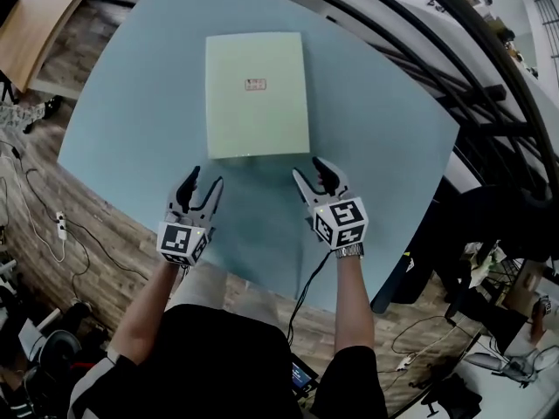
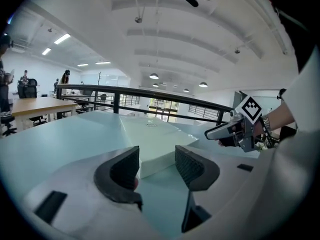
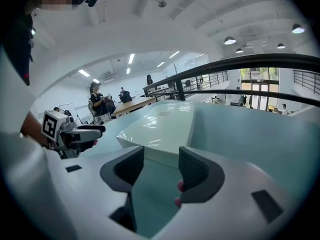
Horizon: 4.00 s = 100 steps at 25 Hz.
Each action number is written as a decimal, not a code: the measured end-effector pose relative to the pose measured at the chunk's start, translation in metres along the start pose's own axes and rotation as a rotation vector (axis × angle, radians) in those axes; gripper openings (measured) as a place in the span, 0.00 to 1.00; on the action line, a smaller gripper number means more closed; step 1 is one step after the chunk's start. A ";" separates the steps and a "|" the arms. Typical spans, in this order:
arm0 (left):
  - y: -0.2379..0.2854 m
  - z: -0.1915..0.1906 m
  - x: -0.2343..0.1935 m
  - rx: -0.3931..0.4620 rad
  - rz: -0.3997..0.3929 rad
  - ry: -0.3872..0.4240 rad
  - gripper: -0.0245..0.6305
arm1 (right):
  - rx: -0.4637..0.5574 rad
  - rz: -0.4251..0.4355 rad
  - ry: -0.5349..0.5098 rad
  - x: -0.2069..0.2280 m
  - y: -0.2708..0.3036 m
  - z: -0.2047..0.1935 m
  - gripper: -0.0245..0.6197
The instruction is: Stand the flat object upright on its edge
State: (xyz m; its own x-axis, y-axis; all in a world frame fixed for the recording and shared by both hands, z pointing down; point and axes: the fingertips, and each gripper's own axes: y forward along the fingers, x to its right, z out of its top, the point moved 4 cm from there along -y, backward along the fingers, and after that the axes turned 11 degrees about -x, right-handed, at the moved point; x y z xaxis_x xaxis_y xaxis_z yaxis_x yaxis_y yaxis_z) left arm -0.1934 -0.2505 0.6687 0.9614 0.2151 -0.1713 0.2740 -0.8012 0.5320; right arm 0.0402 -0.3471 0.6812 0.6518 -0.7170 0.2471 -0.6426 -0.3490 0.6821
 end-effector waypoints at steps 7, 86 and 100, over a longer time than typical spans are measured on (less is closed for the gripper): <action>0.019 -0.014 -0.004 -0.035 -0.045 0.028 0.46 | -0.053 0.030 -0.042 0.008 0.020 -0.009 0.49; 0.024 -0.042 0.046 -0.258 -0.379 0.240 0.58 | -0.119 -0.121 0.075 -0.030 -0.027 -0.082 0.58; -0.003 -0.051 0.080 -0.258 -0.425 0.296 0.58 | -0.092 -0.175 0.133 -0.055 -0.074 -0.119 0.58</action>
State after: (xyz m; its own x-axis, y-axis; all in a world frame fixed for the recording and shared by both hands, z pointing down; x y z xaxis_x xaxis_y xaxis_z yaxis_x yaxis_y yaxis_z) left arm -0.1164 -0.2025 0.6957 0.7207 0.6654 -0.1947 0.5988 -0.4558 0.6586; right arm 0.0998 -0.2097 0.6992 0.8010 -0.5626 0.2043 -0.4801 -0.3999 0.7808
